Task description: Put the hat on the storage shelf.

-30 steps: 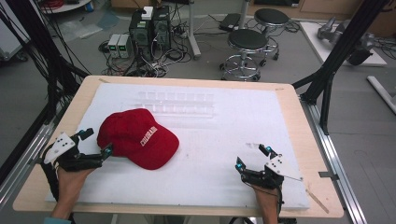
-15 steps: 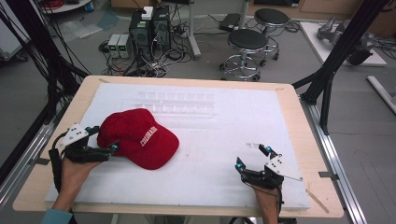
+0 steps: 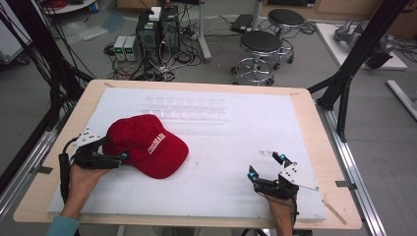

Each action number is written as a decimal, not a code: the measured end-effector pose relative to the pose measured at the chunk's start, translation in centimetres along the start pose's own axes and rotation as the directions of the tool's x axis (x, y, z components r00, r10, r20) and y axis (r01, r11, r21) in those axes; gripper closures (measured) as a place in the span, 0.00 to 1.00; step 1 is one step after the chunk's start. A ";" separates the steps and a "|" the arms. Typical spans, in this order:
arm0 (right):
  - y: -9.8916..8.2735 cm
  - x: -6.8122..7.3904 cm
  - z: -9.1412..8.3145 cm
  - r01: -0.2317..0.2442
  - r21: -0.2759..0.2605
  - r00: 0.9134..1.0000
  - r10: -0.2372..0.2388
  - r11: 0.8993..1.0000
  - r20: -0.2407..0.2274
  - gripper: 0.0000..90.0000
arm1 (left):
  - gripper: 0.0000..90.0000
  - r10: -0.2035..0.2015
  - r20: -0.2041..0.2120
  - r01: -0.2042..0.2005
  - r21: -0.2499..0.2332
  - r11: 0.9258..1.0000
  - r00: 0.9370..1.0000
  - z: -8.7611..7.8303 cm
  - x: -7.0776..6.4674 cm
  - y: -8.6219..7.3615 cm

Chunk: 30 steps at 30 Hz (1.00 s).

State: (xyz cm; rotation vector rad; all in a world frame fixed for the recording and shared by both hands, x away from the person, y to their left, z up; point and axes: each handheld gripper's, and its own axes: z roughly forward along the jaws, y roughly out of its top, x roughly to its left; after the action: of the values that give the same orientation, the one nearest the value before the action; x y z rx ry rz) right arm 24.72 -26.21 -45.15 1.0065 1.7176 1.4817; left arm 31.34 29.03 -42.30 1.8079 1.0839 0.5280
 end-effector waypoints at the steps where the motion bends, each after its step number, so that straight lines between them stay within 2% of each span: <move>1: 0.0 0.0 0.0 0.000 0.000 1.000 0.000 1.000 0.001 0.04 | 0.06 -0.001 -0.003 0.001 0.005 1.000 1.000 0.1 0.0 0.0; 5: 0.0 0.0 0.0 0.006 -0.001 1.000 -0.006 1.000 0.004 0.04 | 0.16 0.000 0.020 -0.001 0.022 1.000 1.000 0.5 0.0 -0.1; 9: 0.0 0.0 0.0 0.006 0.000 1.000 -0.006 1.000 0.007 0.04 | 0.34 0.001 0.060 -0.002 0.020 1.000 0.998 0.7 -0.1 -0.1; 15: 0.0 0.0 0.0 0.007 0.002 1.000 -0.007 1.000 0.010 0.04 | 0.59 0.029 0.108 -0.032 0.019 0.999 0.994 0.8 -0.4 -0.2; 21: 0.0 0.1 0.1 0.008 0.004 1.000 -0.008 1.000 0.009 0.04 | 0.80 0.013 0.155 -0.012 -0.005 1.000 0.988 0.5 -0.7 -0.1; 25: 0.0 0.1 0.1 0.009 0.006 1.000 -0.009 1.000 0.012 0.04 | 0.90 -0.007 0.188 0.012 -0.026 1.000 0.982 0.1 -0.7 0.1; 30: 0.0 0.1 0.1 0.006 0.009 1.000 -0.006 1.000 0.012 0.04 | 0.95 -0.015 0.192 0.024 -0.041 0.999 0.981 -0.3 -1.1 0.5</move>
State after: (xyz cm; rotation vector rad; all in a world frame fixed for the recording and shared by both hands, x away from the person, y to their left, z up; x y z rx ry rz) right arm 24.77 -26.08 -45.12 1.0122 1.7192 1.4626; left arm 30.77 28.18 -41.59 1.7687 0.9505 0.3549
